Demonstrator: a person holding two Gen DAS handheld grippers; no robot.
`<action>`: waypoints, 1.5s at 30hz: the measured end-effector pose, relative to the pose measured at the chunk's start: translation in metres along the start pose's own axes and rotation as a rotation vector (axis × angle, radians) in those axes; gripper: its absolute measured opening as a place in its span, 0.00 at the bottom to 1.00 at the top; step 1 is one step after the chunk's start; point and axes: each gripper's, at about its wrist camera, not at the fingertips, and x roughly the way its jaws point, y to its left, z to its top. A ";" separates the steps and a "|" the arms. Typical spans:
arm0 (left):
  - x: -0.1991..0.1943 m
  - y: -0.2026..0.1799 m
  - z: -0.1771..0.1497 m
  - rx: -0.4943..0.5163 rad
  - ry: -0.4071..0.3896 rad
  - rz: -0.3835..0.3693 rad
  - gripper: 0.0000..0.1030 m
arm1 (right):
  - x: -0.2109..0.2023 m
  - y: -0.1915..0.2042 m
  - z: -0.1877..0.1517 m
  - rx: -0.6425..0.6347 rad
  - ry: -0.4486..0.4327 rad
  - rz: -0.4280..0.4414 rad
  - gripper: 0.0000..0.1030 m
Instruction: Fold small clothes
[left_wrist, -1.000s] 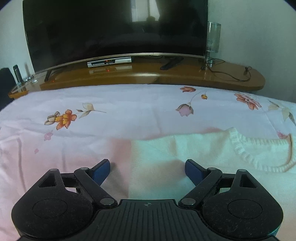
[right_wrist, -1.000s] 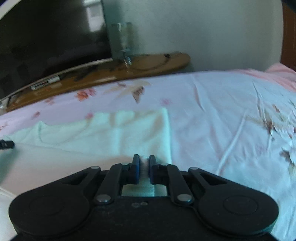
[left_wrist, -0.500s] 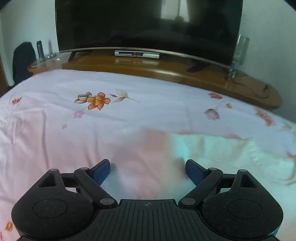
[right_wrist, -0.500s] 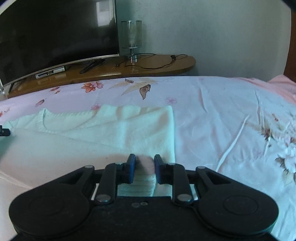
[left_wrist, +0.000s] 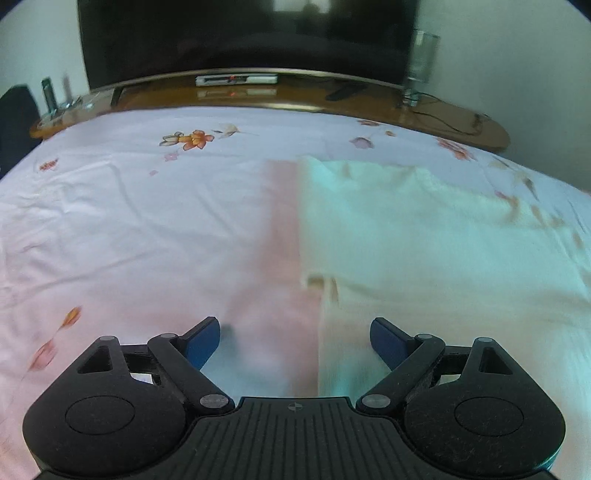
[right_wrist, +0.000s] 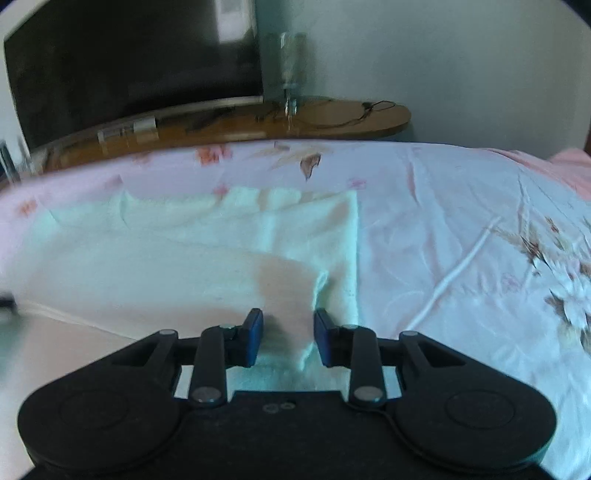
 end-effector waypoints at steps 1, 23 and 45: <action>-0.012 0.000 -0.008 0.023 -0.003 -0.003 0.86 | -0.014 0.000 -0.003 -0.001 -0.010 0.006 0.33; -0.181 0.039 -0.207 0.000 0.115 -0.274 0.76 | -0.227 -0.001 -0.211 0.100 0.151 -0.107 0.46; -0.201 0.042 -0.183 -0.096 0.016 -0.384 0.06 | -0.251 -0.017 -0.206 0.392 0.118 0.136 0.06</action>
